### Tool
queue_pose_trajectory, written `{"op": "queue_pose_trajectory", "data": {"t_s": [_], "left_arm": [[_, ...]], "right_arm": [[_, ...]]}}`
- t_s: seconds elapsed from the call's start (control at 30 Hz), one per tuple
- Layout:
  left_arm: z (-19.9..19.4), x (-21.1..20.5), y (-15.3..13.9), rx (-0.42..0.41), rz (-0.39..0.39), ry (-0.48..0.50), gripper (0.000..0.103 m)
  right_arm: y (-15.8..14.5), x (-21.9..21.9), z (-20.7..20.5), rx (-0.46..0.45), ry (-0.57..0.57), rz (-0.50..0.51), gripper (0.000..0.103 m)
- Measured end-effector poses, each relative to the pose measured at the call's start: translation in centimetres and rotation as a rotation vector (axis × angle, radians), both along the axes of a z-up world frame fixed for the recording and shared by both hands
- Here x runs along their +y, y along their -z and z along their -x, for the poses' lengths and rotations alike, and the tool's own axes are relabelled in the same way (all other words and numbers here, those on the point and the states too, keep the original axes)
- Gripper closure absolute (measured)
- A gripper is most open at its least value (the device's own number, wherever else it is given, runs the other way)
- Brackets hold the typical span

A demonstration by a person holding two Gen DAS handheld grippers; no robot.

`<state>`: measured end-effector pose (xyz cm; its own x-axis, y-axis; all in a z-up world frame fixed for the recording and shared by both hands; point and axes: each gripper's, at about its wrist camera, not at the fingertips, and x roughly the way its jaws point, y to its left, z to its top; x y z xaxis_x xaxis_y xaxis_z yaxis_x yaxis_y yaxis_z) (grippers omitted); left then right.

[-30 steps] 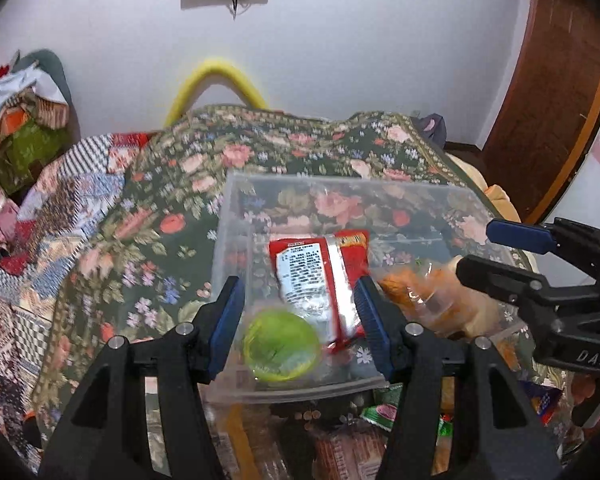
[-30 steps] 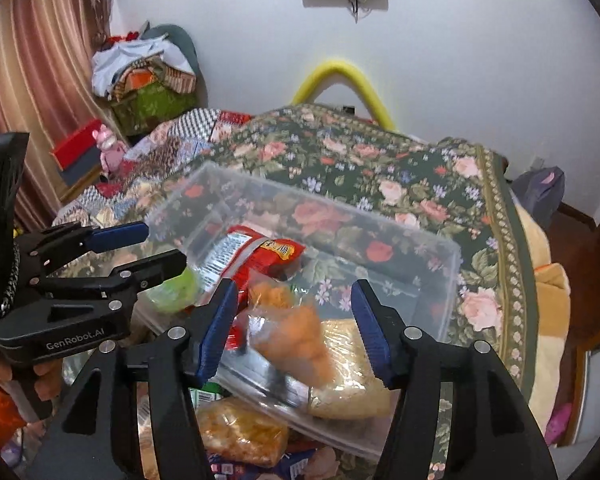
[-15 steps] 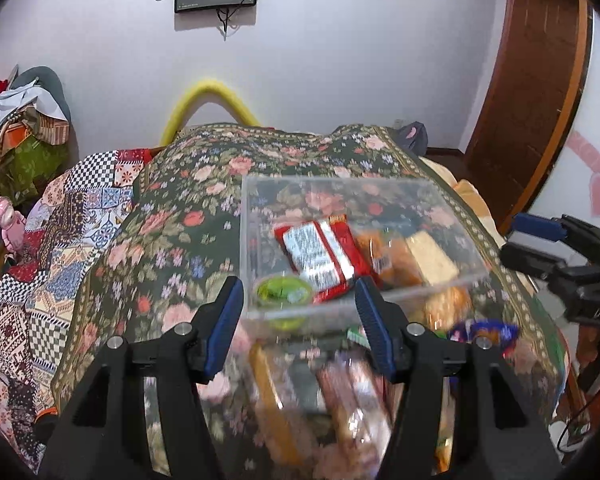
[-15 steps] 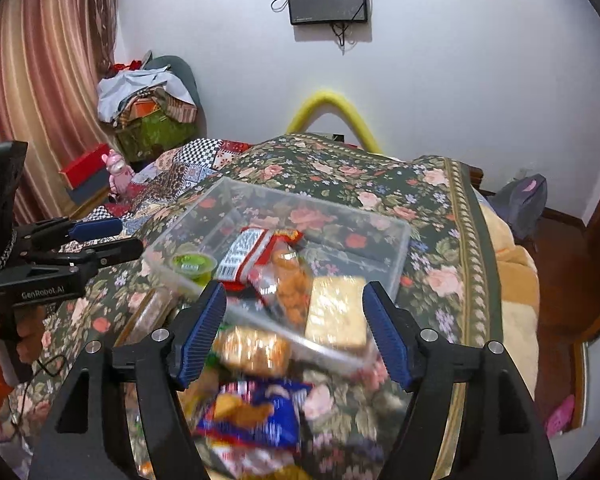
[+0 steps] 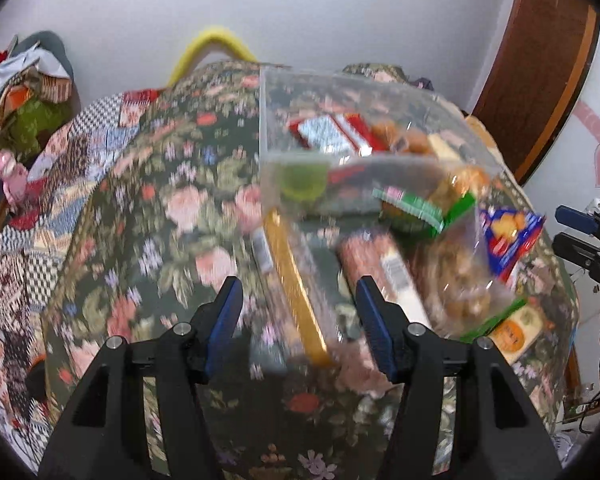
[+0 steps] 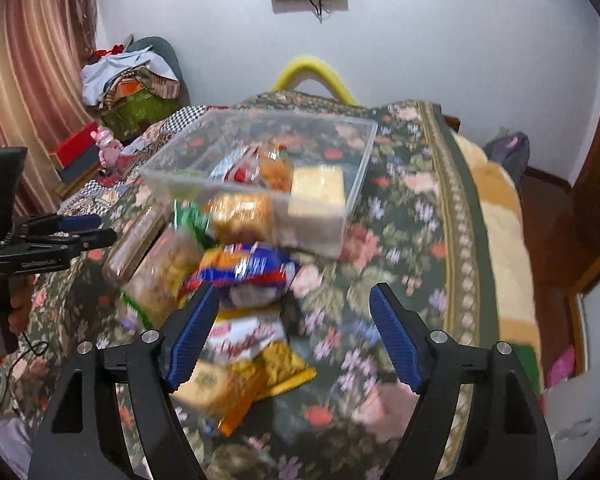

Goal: Organize snacks
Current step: 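Grasp the yellow chip bag with the right tool while the left tool grasps a long wafer pack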

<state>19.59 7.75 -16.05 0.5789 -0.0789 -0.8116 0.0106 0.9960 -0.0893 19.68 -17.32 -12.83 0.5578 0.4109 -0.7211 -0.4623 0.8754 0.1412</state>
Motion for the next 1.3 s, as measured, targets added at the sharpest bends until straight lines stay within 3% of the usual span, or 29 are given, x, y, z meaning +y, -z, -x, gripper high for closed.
{"op": "queue_pose_trajectory", "data": {"t_s": [0.13, 0.37, 0.7, 0.8, 0.83, 0.93, 1.1, 1.3], "left_arm": [[0.1, 0.1, 2.0, 0.041, 0.018, -0.019, 0.044], [-1.4, -0.6, 3.5, 0.045, -0.035, -0.021, 0.044], [-2.5, 0.5, 5.1, 0.015, -0.003, -0.049, 0.045], [-2.4, 0.6, 5.3, -0.001, 0.000, -0.051, 0.052], [-2.3, 0.5, 5.3, -0.005, 0.000, -0.044, 0.059], [-2.0, 0.2, 5.1, -0.016, -0.022, -0.047, 0.063], [-0.7, 0.1, 4.7, -0.030, -0.043, -0.044, 0.067], [1.0, 0.3, 3.7, -0.038, -0.034, -0.043, 0.067]], "right_arm": [[1.5, 0.4, 0.8, 0.038, -0.004, 0.001, 0.028], [4.6, 1.5, 0.0, 0.138, -0.017, -0.014, 0.028], [5.9, 2.7, -0.1, 0.176, -0.045, -0.041, 0.027], [6.3, 3.4, 0.1, 0.156, -0.054, 0.001, 0.028], [6.3, 3.6, 0.3, 0.142, -0.055, 0.020, 0.033], [6.3, 3.6, 0.6, 0.111, -0.047, 0.054, 0.052], [6.1, 2.0, 0.5, 0.133, -0.021, 0.004, 0.059], [5.3, 0.1, 1.0, 0.119, 0.019, -0.002, 0.060]]}}
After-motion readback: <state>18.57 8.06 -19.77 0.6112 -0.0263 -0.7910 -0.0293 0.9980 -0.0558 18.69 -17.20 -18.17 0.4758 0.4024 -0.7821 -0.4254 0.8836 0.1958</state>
